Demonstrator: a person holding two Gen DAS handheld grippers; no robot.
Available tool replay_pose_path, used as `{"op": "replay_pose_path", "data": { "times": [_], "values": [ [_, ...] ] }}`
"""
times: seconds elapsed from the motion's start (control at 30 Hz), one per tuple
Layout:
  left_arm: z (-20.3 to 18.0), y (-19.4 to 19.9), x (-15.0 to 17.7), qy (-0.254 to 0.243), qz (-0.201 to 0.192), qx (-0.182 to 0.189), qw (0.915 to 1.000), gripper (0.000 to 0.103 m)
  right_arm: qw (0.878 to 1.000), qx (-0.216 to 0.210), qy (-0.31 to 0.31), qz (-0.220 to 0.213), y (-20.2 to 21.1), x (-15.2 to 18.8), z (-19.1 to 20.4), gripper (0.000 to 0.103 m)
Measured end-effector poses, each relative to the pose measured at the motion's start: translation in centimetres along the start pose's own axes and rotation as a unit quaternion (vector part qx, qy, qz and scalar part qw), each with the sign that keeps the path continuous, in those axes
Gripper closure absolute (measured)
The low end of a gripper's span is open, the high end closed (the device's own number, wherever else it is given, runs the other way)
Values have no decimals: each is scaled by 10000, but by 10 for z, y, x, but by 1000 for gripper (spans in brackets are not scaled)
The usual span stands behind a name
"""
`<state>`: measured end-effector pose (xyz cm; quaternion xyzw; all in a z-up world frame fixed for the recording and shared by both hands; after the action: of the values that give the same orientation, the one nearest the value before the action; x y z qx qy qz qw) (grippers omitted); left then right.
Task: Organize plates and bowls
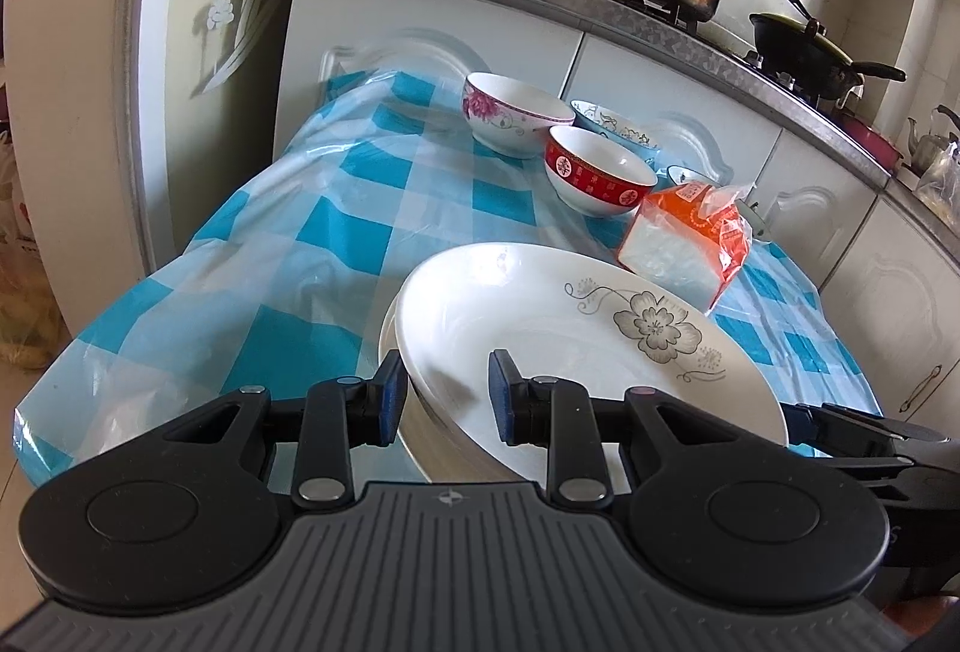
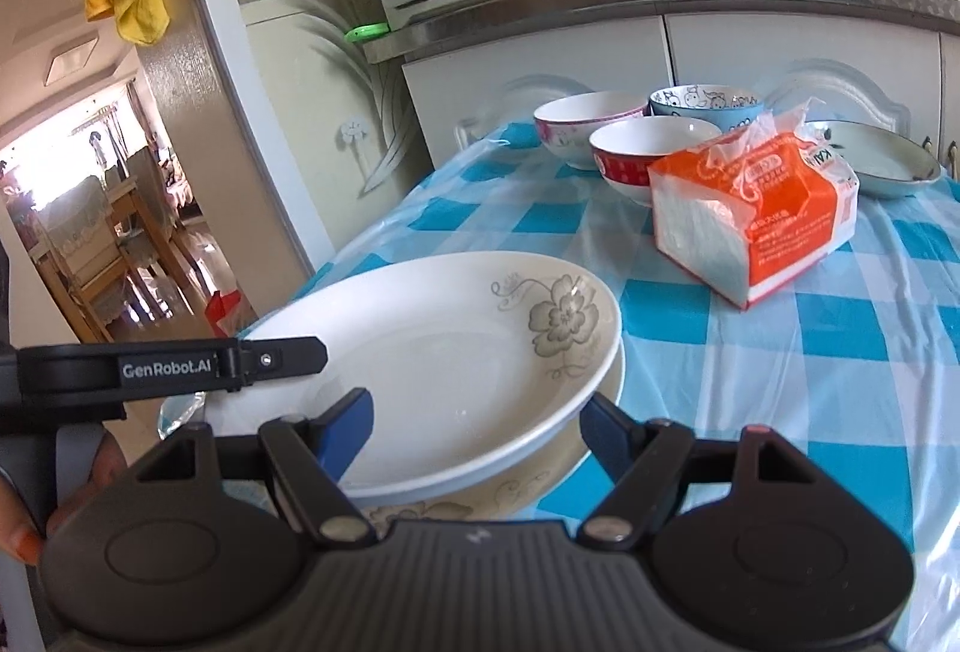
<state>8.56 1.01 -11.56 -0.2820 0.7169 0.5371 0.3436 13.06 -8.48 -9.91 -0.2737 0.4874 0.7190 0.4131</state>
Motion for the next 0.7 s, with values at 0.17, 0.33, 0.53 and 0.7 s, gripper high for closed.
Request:
{"op": "replay_pose_path", "data": {
  "times": [0.17, 0.33, 0.53, 0.7],
  "values": [
    [-3, 0, 4, -3, 30, 116, 9999, 73, 9999, 77, 109, 105, 0, 3, 1, 19],
    [-4, 1, 5, 63, 12, 187, 9998, 67, 9995, 106, -40, 289, 0, 9, -5, 17],
    [-4, 7, 2, 131, -47, 208, 9997, 50, 9998, 159, 113, 42, 17, 0, -2, 8],
    [-4, 24, -14, 11, -353, 205, 9992, 39, 9990, 333, -59, -284, 35, -11, -14, 5]
  ]
}}
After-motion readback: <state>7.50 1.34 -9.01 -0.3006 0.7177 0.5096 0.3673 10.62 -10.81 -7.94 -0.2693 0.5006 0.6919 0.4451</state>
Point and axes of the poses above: each gripper's, at about its wrist camera, not at the fingertips, and y roughly against the way its jaws point, z to its left, x to its underside, the point moved 9 cm from there along -y, roughly the way its jaws point, and after that the axes turned 4 degrees about -y, right-handed, at the moved point
